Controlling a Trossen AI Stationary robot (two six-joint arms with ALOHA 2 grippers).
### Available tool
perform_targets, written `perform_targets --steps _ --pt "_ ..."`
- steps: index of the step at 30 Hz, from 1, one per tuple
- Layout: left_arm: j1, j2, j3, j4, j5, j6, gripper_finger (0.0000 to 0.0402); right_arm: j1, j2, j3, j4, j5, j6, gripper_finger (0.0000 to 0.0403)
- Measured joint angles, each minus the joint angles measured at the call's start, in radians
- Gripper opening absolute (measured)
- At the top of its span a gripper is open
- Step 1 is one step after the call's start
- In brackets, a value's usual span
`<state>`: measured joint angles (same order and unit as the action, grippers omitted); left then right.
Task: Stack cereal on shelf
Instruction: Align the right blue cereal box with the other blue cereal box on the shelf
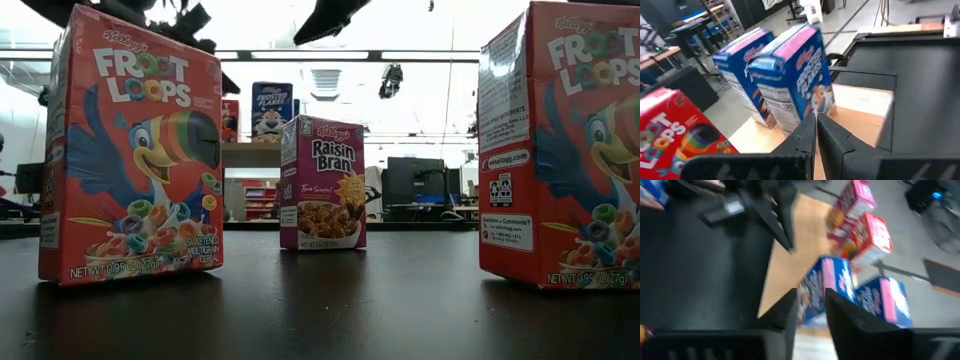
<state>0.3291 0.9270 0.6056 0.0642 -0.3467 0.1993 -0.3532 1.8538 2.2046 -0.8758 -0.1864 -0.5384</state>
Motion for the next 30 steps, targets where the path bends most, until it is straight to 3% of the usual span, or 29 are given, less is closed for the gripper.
perform_targets --steps 4,12,21,30 --pt "0.079 0.034 -0.034 0.11 0.039 -0.023 0.0 -0.021 0.024 -0.033 0.095 -0.005 -0.008 0.0016" --pt "0.09 0.109 -0.043 0.195 0.044 -0.008 0.0 -0.077 0.032 -0.159 0.355 -0.004 0.022 0.0012" --pt "0.09 0.161 -0.006 0.187 0.042 -0.022 0.0 -0.088 0.033 -0.24 0.389 -0.005 0.022 0.0012" --pt "0.09 0.234 0.044 0.186 0.039 -0.018 0.0 -0.088 0.032 -0.236 0.378 0.004 0.025 0.0012"
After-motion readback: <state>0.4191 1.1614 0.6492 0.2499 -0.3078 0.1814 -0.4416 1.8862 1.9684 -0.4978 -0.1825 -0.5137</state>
